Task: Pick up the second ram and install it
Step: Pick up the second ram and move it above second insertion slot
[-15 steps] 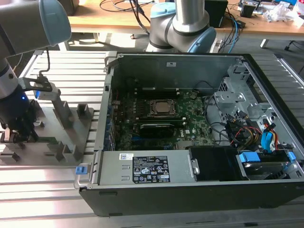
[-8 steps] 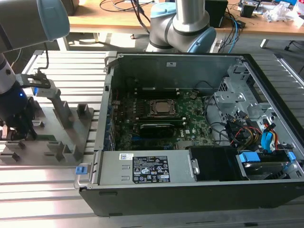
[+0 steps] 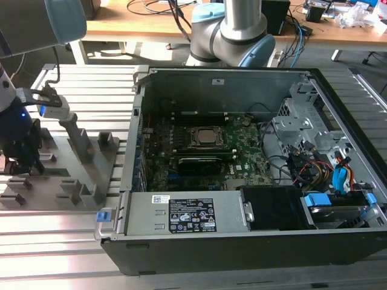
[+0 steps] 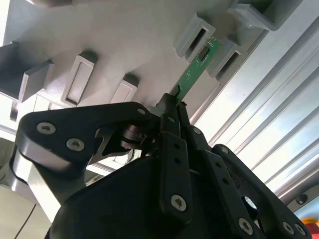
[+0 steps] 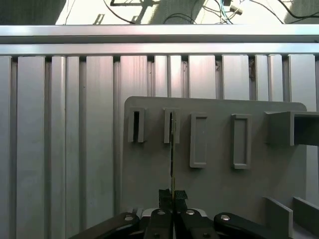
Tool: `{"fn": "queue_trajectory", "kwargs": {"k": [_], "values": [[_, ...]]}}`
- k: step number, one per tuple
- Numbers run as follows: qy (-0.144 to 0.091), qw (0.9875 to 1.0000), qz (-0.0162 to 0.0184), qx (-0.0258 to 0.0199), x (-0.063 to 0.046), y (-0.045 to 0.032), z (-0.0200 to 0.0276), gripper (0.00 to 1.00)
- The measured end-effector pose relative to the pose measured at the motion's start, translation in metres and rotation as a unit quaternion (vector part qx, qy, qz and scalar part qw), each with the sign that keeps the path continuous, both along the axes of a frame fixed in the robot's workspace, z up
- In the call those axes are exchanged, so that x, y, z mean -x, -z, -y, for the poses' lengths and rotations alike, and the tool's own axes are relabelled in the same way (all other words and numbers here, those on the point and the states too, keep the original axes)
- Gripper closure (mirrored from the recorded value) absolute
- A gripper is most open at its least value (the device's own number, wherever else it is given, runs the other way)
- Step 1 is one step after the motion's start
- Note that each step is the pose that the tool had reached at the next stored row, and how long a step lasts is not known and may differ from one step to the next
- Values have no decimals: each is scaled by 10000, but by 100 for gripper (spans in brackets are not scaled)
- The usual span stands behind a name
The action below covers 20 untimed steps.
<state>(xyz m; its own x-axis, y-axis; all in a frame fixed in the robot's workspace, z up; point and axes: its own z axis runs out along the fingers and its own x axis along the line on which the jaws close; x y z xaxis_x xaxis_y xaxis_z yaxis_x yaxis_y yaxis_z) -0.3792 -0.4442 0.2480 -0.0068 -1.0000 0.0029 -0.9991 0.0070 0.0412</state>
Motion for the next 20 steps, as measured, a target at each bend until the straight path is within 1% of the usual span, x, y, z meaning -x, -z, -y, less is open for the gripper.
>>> {"fn": "queue_trajectory", "kwargs": {"k": [3, 5, 6, 11, 16, 18, 20], "values": [[0, 10000, 0, 9, 0, -88, 0, 86], [0, 10000, 0, 12, 0, -128, 0, 86], [0, 10000, 0, 15, 0, -179, 0, 86], [0, 10000, 0, 21, 0, -269, 0, 86], [0, 10000, 0, 25, 0, -423, 0, 86], [0, 10000, 0, 26, 0, -455, 0, 86], [0, 10000, 0, 27, 0, -508, 0, 86]]}}
